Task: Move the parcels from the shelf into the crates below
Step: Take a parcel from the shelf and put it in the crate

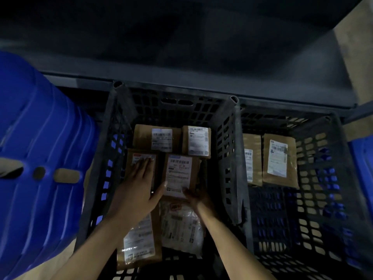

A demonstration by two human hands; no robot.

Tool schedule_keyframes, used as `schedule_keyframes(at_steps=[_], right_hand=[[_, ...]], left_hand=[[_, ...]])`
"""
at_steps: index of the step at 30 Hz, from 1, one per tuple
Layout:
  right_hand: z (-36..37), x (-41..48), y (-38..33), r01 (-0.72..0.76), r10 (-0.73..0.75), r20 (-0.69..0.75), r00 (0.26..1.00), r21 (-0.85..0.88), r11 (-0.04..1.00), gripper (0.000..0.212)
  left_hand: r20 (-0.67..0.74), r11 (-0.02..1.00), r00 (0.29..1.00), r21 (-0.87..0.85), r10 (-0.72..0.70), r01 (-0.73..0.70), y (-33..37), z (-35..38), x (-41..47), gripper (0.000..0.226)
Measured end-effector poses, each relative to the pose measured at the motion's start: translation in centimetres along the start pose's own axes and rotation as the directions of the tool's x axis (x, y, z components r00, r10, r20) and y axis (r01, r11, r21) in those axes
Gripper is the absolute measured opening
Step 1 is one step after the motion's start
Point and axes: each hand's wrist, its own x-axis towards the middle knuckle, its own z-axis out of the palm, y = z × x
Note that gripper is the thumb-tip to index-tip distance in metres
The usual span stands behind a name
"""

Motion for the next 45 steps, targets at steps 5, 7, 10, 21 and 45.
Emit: schedule_keyframes(at_steps=[5, 7, 10, 21, 45], right_hand=[[-1.3, -2.1, -5.0, 0.193, -0.201, -0.030, 0.979, -0.175, 0.966, 0.054], [-2.2, -3.0, -7.7, 0.320, -0.366, -0.036, 0.930, -0.411, 0.854, 0.066], [-3.3, -4.8, -12.1, 0.421, -0.545, -0.028, 0.838, -0.602, 0.678, 0.084], [-6.2, -13.1, -27.7, 0.559, -0.826, 0.063, 0.560, -0.764, 0.321, 0.085], [-9.4, -14.4, -47.5, 0.563, -0.853, 0.023, 0.522, -0.761, 0.324, 0.084]], left_hand=[[-0.066, 0.997, 0.998, 0.073, 0.024, -0.019, 0.5, -3.4, 0.3, 0.104], [-0.110, 0.996, 0.994, 0.085, 0.029, -0.019, 0.9, -5.5, 0.3, 0.110], [-0.189, 0.997, 0.980, 0.064, 0.058, -0.046, 1.8, -9.5, 0.5, 0.100], [-0.470, 0.980, 0.862, 0.138, 0.193, -0.145, 4.8, -25.4, 0.4, 0.084], [-0.604, 0.991, 0.785, 0.084, 0.137, -0.108, 5.9, -37.6, 3.9, 0.081]])
